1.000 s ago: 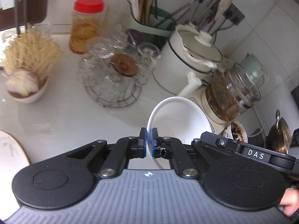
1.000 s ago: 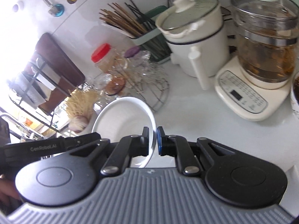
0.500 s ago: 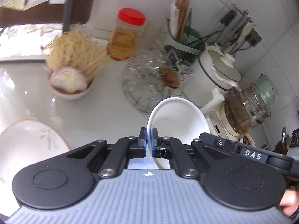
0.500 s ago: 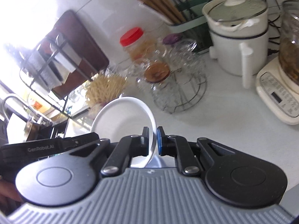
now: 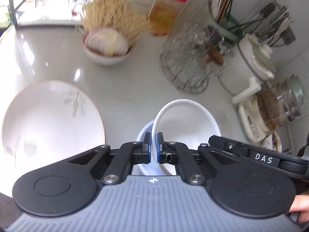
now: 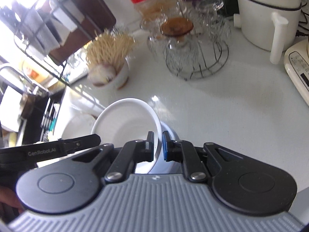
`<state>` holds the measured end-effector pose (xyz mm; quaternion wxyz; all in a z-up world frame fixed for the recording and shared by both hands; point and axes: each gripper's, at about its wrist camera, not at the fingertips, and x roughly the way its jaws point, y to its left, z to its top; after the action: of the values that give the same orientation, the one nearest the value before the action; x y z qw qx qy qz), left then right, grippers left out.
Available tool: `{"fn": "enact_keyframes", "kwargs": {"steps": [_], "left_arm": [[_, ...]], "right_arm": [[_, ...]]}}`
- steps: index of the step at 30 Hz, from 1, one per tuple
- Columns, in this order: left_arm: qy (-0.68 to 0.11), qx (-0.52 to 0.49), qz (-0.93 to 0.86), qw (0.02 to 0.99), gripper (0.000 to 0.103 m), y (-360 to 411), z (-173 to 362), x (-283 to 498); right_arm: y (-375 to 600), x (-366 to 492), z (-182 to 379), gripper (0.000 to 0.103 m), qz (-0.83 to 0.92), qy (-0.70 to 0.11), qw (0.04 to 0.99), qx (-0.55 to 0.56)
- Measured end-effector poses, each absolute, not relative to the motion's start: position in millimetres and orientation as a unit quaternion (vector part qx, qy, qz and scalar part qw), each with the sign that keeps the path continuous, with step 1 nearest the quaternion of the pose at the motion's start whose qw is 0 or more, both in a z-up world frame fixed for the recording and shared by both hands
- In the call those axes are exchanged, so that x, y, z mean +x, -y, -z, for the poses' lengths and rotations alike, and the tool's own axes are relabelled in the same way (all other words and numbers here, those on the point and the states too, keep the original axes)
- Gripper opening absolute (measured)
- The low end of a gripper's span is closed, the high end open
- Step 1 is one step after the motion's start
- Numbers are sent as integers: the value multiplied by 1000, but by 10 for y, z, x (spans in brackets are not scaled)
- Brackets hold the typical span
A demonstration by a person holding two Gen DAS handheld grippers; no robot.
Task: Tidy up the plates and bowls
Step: 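Carry the white bowl with both grippers over the nested light-blue bowls, then lower the white bowl into the blue bowls and open both grippers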
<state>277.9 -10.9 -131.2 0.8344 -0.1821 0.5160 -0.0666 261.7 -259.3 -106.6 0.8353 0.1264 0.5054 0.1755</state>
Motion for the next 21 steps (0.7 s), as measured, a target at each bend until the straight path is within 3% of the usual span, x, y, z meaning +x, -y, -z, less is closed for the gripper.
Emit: {"fn": "enact_keyframes", "kwargs": {"steps": [19,21], "left_arm": [[-549,-169,62,816,7,128,1552,2847],[-550,-167,55,816,14,127,1558,2850]], "right_arm": [[2612,2704,1177,14,-186,-526,819,134],[2620,2725,1173,25,-188,-527,817,136]]}}
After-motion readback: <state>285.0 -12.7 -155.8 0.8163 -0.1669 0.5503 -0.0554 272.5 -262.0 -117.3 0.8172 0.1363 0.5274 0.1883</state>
